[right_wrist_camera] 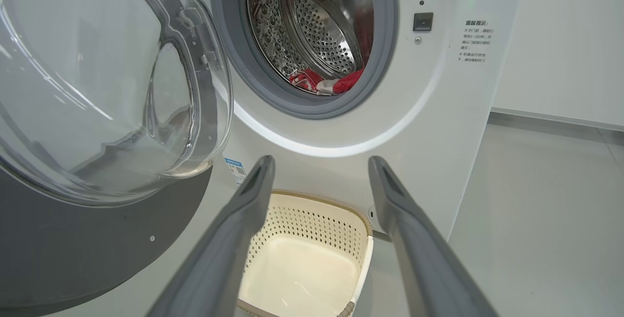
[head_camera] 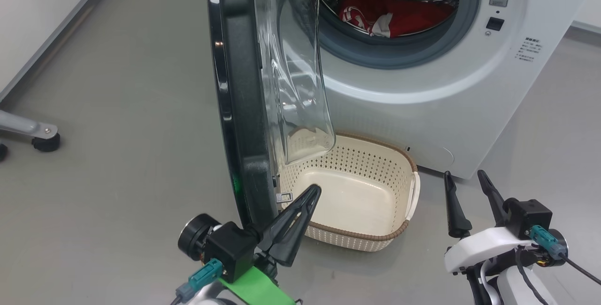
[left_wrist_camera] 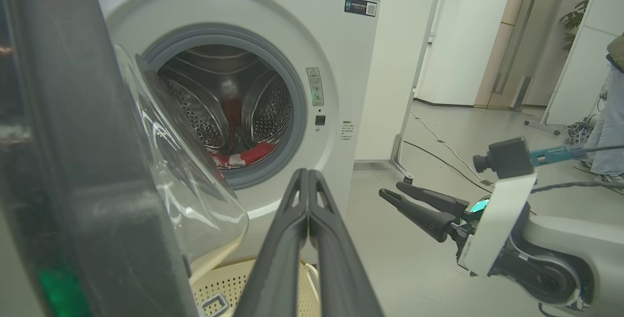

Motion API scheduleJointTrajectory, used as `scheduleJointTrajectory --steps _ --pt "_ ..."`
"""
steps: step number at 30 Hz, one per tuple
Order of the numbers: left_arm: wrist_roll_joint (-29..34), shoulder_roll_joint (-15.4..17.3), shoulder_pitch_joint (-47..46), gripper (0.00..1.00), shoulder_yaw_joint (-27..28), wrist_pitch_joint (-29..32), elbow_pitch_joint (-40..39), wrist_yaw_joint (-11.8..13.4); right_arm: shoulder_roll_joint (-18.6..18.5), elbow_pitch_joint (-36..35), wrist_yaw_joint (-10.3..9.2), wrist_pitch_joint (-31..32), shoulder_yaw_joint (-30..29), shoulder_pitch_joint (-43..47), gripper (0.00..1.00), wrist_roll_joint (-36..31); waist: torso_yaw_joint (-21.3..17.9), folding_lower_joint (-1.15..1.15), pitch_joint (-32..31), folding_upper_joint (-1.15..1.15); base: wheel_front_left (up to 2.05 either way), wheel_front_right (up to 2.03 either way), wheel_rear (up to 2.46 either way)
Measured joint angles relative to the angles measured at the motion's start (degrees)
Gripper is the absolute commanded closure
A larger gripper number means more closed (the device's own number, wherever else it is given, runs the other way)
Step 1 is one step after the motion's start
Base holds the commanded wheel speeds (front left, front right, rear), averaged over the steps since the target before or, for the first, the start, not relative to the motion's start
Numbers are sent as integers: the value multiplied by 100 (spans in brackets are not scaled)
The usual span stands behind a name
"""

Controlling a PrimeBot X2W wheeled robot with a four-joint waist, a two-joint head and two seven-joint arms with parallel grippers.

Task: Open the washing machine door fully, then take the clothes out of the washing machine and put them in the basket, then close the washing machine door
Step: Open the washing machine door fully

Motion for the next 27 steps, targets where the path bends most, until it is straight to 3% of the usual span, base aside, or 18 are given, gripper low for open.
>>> scheduleJointTrajectory --steps 27 --pt "-188 105 238 100 549 147 845 87 25 55 78 0 -147 -18 0 -92 -16 0 156 0 0 0 0"
